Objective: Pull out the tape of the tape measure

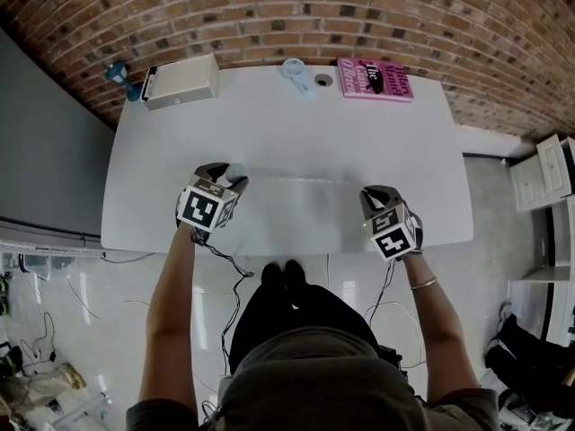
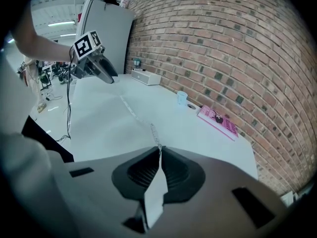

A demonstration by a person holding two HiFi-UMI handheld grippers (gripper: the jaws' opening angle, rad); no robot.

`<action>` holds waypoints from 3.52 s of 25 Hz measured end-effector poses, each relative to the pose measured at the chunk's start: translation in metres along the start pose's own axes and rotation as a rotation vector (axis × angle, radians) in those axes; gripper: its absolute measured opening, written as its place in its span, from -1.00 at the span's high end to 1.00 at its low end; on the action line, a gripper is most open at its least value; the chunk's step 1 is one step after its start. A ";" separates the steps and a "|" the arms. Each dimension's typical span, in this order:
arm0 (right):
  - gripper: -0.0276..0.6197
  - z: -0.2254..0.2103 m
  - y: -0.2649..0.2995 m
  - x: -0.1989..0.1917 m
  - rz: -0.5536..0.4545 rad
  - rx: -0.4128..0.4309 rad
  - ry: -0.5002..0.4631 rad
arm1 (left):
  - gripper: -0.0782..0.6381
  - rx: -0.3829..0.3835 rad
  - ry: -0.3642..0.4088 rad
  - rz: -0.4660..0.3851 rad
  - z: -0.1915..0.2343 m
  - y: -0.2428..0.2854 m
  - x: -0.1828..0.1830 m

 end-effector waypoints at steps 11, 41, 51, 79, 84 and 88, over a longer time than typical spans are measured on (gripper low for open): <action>0.85 0.031 0.009 -0.002 0.048 -0.047 0.115 | 0.14 0.024 -0.065 0.033 -0.001 0.021 -0.025; 0.84 0.051 0.048 -0.016 0.191 -0.075 0.334 | 0.14 0.044 -0.181 0.084 -0.004 0.049 -0.061; 0.83 0.048 0.054 -0.021 0.210 -0.076 0.356 | 0.14 0.051 -0.198 0.076 -0.001 0.051 -0.061; 0.61 0.043 0.036 -0.007 0.076 -0.085 0.497 | 0.07 0.074 -0.264 0.062 -0.004 0.044 -0.064; 0.63 0.041 0.027 0.002 0.024 -0.093 0.525 | 0.07 0.102 -0.269 0.020 -0.002 0.035 -0.057; 0.65 0.044 0.022 0.020 -0.032 -0.077 0.539 | 0.07 0.143 -0.292 -0.034 0.008 0.023 -0.046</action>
Point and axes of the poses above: the fingertips, and each gripper's own axes: y forward along the fingers, z to its left, x out of its top, the point moved 2 cm from there along -y, backward along the fingers, and after that the axes turned 14 degrees about y, right-handed, at the moved point
